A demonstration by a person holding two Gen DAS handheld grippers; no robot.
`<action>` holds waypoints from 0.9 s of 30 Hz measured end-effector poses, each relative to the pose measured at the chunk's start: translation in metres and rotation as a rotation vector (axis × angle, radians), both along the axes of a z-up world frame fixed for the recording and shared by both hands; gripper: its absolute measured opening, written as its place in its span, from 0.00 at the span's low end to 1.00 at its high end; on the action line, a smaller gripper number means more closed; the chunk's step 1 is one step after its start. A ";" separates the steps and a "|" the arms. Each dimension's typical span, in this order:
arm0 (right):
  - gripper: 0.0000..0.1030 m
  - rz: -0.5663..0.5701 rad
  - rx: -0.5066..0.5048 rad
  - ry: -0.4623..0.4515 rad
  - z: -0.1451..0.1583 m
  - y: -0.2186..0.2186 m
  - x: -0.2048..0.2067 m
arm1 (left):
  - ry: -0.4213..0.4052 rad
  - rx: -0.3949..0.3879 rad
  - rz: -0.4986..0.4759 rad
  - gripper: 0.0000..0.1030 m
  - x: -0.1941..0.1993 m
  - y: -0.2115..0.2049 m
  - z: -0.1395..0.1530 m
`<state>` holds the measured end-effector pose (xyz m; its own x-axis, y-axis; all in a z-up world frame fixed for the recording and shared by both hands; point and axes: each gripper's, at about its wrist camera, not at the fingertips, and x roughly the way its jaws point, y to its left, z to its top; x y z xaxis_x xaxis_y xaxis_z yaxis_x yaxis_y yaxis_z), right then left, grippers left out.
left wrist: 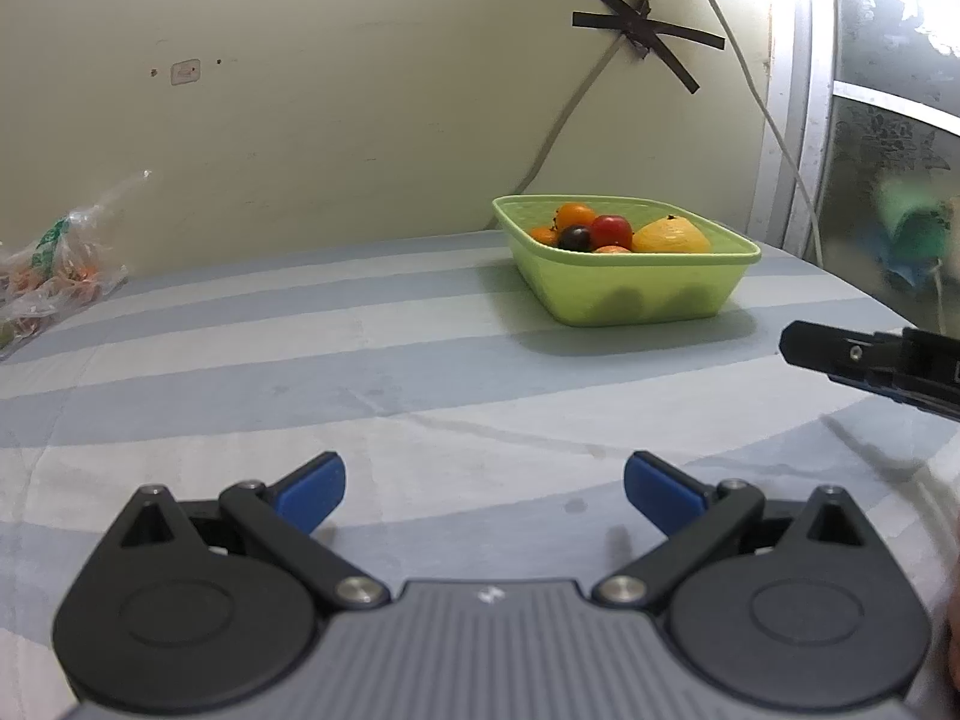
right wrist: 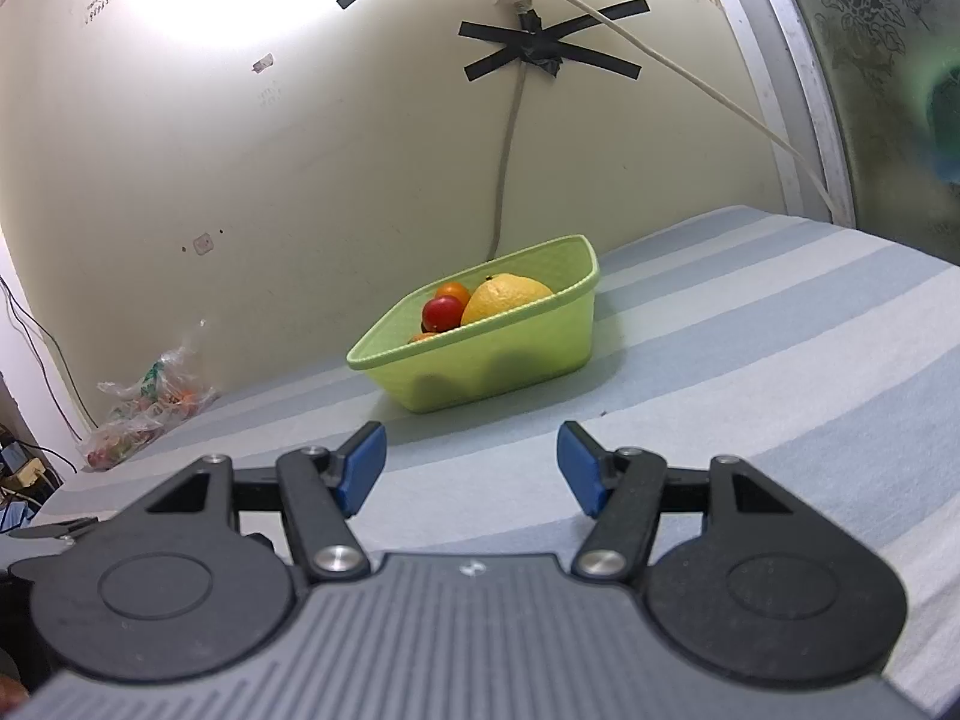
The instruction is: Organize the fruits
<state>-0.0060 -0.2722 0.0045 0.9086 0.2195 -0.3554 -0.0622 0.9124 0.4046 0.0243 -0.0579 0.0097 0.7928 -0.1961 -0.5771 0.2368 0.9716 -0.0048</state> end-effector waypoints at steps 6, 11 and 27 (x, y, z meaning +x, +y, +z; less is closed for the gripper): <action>0.63 0.000 -0.001 0.000 0.000 0.000 0.000 | 0.007 0.005 0.035 1.00 0.003 0.004 0.000; 0.63 0.000 0.000 0.000 -0.001 0.000 0.000 | 0.016 0.012 0.070 1.00 0.005 0.007 0.000; 0.63 0.003 -0.009 -0.005 0.001 0.000 0.000 | -0.102 0.012 0.108 1.00 -0.007 0.011 0.008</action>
